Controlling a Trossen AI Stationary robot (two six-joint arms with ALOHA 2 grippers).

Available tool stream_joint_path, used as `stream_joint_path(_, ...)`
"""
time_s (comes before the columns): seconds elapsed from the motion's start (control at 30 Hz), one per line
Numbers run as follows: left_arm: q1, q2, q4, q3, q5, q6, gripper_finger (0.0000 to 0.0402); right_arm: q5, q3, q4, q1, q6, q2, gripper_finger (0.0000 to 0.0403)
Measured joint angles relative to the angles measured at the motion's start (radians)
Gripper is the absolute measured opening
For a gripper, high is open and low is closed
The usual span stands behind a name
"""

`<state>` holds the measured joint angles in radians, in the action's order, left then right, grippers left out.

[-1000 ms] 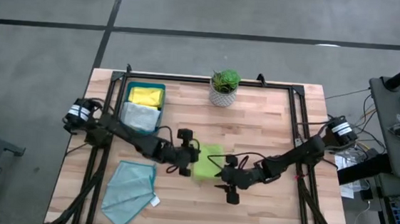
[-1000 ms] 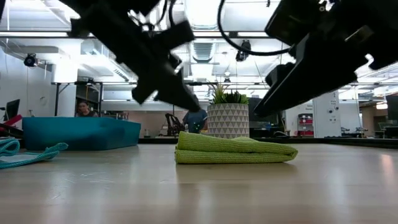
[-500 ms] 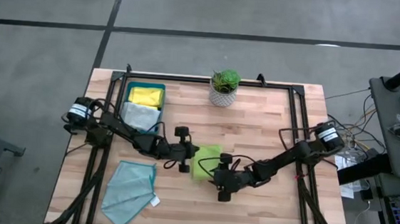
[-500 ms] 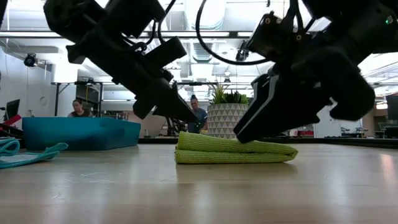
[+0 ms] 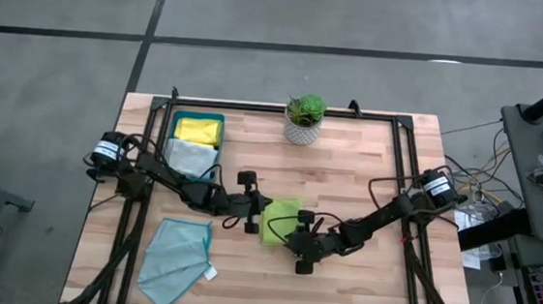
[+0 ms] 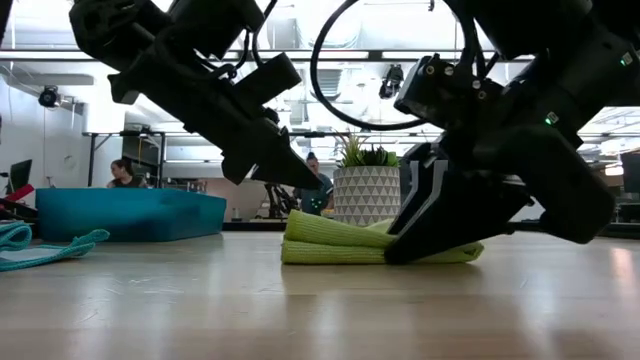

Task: Fold microfiber towels
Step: Fold the green towel

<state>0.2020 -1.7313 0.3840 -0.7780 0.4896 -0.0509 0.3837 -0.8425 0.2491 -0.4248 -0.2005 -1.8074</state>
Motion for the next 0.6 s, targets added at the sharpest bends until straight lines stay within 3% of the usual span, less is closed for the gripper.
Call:
stream_joint_path(0.17, 0.000, 0.000, 0.001, 0.000, 0.000, 0.022, 0.0001, -0.004, -0.003, -0.016, 0.002, 0.039, 0.009, 0.0020)
stream_joint_path(0.4, -0.001, -0.011, 0.013, 0.000, 0.001, 0.047, 0.0001, -0.112, -0.034, -0.057, 0.003, 0.040, 0.036, 0.0014)
stream_joint_path(0.6, 0.001, -0.063, 0.067, -0.002, -0.036, 0.071, 0.0001, -0.157, -0.112, -0.236, 0.002, 0.017, 0.061, 0.0013)
